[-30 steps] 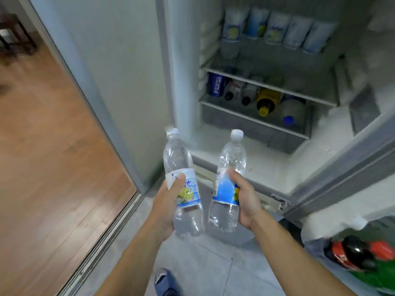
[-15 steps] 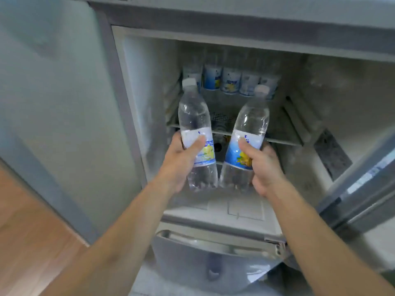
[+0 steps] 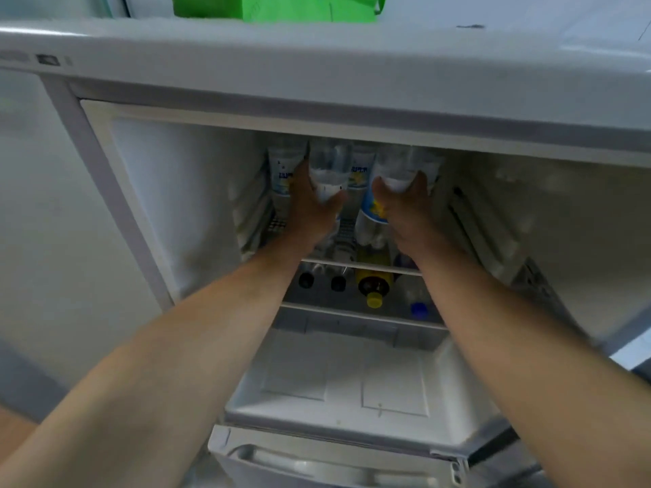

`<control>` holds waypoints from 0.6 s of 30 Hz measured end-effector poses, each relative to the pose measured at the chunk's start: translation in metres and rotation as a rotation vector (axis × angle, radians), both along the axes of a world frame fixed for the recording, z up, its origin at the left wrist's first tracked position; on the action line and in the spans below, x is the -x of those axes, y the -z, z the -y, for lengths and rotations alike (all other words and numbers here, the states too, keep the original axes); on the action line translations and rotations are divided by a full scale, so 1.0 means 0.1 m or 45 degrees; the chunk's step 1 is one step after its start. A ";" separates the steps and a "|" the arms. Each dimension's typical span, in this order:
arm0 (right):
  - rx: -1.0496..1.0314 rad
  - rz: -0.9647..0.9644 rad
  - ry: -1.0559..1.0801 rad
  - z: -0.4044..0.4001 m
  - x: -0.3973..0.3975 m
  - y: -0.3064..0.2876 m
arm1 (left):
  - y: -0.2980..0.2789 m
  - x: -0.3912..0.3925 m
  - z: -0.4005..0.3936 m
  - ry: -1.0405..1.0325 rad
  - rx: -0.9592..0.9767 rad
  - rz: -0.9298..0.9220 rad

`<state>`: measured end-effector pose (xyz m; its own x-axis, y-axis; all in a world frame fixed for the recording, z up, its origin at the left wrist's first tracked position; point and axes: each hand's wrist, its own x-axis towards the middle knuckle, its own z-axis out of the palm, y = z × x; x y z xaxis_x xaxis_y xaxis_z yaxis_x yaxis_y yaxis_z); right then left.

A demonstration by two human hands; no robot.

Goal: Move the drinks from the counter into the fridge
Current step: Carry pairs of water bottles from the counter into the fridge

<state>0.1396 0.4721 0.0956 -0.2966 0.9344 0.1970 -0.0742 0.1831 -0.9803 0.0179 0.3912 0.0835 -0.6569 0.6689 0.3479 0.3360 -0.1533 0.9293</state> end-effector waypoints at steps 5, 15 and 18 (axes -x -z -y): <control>-0.047 0.074 -0.076 -0.22 0.32 0.15 | 0.08 0.19 -0.15 -0.073 0.037 -0.063; -0.297 0.589 -0.056 -0.30 0.26 0.30 | 0.17 0.24 -0.06 -0.240 0.358 -0.437; -0.265 0.698 -0.061 -0.31 0.24 0.38 | 0.14 0.21 -0.10 -0.273 0.305 -0.413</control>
<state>0.1157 0.5028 0.0575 -0.4481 0.8755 0.1809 0.4203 0.3849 -0.8217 -0.0030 0.4010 0.0693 -0.6720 0.6163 0.4106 0.6164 0.1581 0.7714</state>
